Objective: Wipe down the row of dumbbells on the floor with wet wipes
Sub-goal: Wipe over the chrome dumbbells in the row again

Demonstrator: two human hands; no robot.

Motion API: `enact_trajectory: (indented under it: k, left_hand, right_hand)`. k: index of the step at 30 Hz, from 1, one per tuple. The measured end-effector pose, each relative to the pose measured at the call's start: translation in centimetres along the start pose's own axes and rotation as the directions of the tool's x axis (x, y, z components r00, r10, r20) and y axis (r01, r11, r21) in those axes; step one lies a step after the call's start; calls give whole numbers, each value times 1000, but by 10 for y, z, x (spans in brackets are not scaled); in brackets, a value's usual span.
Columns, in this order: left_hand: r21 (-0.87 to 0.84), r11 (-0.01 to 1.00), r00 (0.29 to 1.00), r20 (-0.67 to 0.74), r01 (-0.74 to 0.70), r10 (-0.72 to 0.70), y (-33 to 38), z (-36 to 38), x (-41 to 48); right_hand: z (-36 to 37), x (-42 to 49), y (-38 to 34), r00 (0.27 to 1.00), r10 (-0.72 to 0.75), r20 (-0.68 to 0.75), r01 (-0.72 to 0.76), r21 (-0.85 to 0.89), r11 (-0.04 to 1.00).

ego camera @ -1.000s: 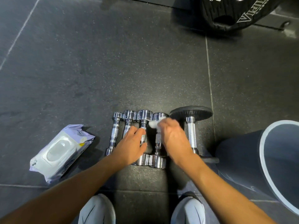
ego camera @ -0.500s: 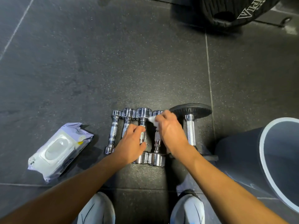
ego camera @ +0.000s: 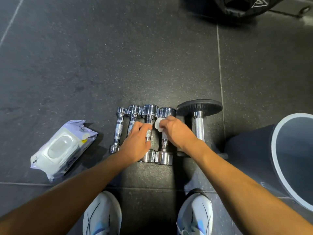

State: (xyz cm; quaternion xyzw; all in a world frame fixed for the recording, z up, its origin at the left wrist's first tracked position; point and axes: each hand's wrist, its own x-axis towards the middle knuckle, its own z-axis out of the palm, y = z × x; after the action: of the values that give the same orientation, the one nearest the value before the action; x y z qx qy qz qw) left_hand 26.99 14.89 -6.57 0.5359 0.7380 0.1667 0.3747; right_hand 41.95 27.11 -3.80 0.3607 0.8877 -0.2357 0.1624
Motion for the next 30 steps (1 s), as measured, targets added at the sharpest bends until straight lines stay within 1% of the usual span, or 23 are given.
enact_trajectory:
  k: [1,2,3,4,5,7,8,11,12,13,15,17,18,19,21,22,23,25,27,29,30]
  left_hand:
    - [-3,1000,1000,-2,2,-2,-1,0,0]
    - [-2,1000,1000,-2,1,-1,-1,0,0]
    - [-4,1000,1000,0,-2,2,-2,0,0]
    - [-11,1000,1000,1,-5,5,-3,0,0]
    - [-21,1000,1000,3,-8,8,-4,0,0]
    - [-21,1000,1000,6,-19,19,-4,0,0]
    - [-12,1000,1000,3,-21,21,-5,0,-1]
    - [9,999,999,-12,-51,51,-2,0,-3]
    - [7,998,998,-11,-55,55,-2,1,-3]
    - [6,998,998,-12,-55,55,-3,0,-1]
    - [0,999,999,-6,-48,48,-5,2,0]
    - [-17,998,998,-6,-60,60,-7,4,-1]
    - [-33,998,998,-8,-54,54,-7,4,-1]
    - [-49,998,999,-11,-46,46,-8,4,-1]
    - [-75,997,1000,-13,-29,28,-10,3,-1]
    - [-81,997,1000,-12,-21,20,-10,3,-2]
    - [-82,996,1000,-12,-22,21,-11,3,-2]
    - [-80,996,1000,-7,-25,25,-10,3,-2]
    - [-82,997,1000,-4,-9,9,-9,5,-3]
    - [-86,996,1000,-7,14,-14,-8,5,-4]
    - [-84,996,1000,-9,19,-19,-8,5,-4]
  right_hand:
    - [0,-2,1,999,-11,42,9,49,999]
    - [-1,-6,2,992,-46,121,35,90,995]
    - [-3,-12,0,972,-80,221,54,120,991]
    - [-8,-18,-4,953,-109,284,79,114,990]
    - [-14,-22,-7,949,-126,289,94,121,988]
    - [-22,-30,-15,965,-145,219,116,139,983]
    - [-21,-35,-20,964,-168,208,144,124,982]
    - [-2,-61,-40,917,-183,355,188,21,982]
    - [8,-69,-47,904,-191,383,206,1,979]
    - [14,-72,-51,904,-198,378,213,2,977]
    - [19,-65,-52,941,-193,277,197,11,980]
    - [18,-57,-47,983,-112,147,114,-10,993]
    - [19,-56,-45,991,-78,112,82,-34,996]
    - [19,-57,-45,989,-63,132,74,-79,994]
    - [20,-63,-55,957,-93,273,133,-130,983]
    - [22,-66,-61,938,-114,328,157,-108,982]
    - [21,-66,-64,933,-116,342,150,-75,986]
    - [15,-58,-60,963,-109,245,122,-40,992]
    - [6,-42,-46,993,-75,88,82,-79,994]
    - [-4,-29,-29,998,-1,-62,-6,-98,995]
    - [-5,-25,-21,994,27,-106,-39,-113,993]
